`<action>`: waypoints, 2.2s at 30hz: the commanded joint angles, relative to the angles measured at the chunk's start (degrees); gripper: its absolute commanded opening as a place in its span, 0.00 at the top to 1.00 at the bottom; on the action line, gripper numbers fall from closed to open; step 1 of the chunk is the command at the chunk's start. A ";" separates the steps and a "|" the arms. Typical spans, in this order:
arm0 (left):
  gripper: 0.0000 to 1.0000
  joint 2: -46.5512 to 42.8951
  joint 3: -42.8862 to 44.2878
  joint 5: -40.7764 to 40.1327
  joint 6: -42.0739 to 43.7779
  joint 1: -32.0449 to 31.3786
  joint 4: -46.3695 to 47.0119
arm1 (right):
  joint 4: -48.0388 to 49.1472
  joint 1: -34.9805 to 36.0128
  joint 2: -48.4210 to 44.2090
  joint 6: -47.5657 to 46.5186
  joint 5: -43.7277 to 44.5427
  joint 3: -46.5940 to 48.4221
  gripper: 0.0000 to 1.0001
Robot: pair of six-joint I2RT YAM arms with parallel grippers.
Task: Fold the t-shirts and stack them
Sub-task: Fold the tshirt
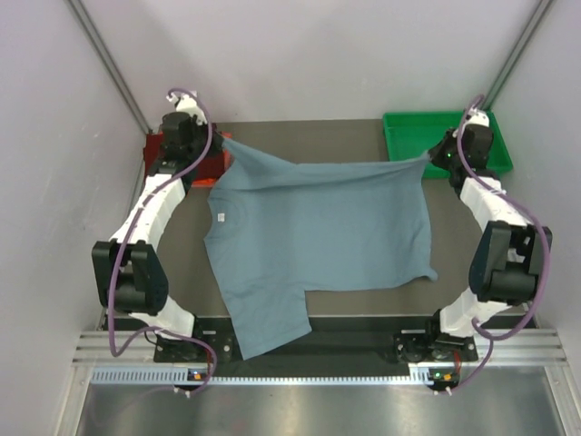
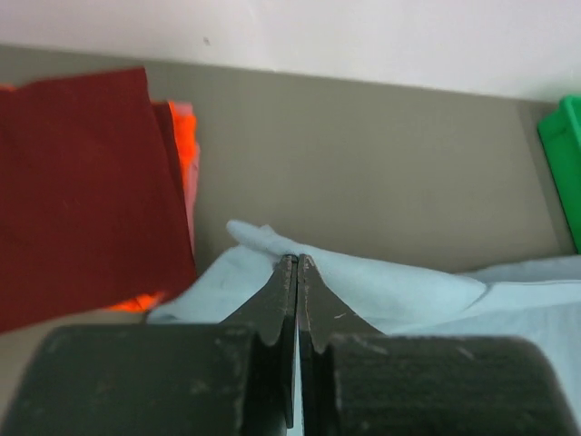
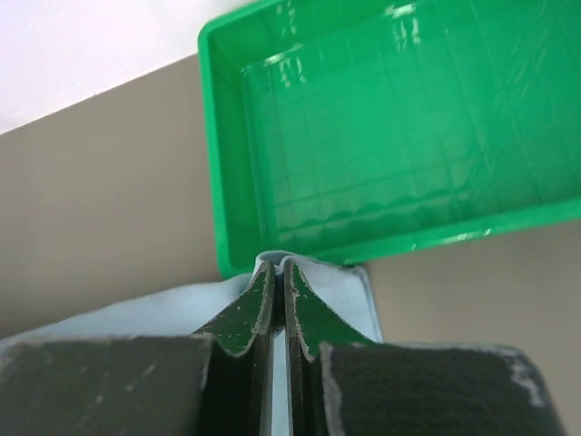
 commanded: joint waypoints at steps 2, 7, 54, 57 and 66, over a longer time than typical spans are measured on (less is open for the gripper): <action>1.00 -5.23 -5.94 3.08 -2.68 0.34 -1.13 | 1.59 -0.71 -5.86 0.98 -0.17 -3.97 1.00; 1.00 -9.02 -12.35 1.94 -4.26 0.25 -6.56 | 0.97 -1.15 -8.24 2.38 -0.16 -9.94 1.00; 0.56 -10.17 -28.18 -2.55 -21.40 0.34 -19.33 | -24.96 -9.94 -4.54 11.44 2.74 -17.51 0.61; 0.56 -8.16 -28.97 -2.72 -22.11 0.34 -18.45 | -24.61 -10.03 -7.08 10.91 0.72 -20.06 0.64; 0.62 -5.59 -33.45 -0.70 -26.41 0.34 -13.70 | -26.53 -9.59 -11.66 10.12 -0.60 -24.90 0.67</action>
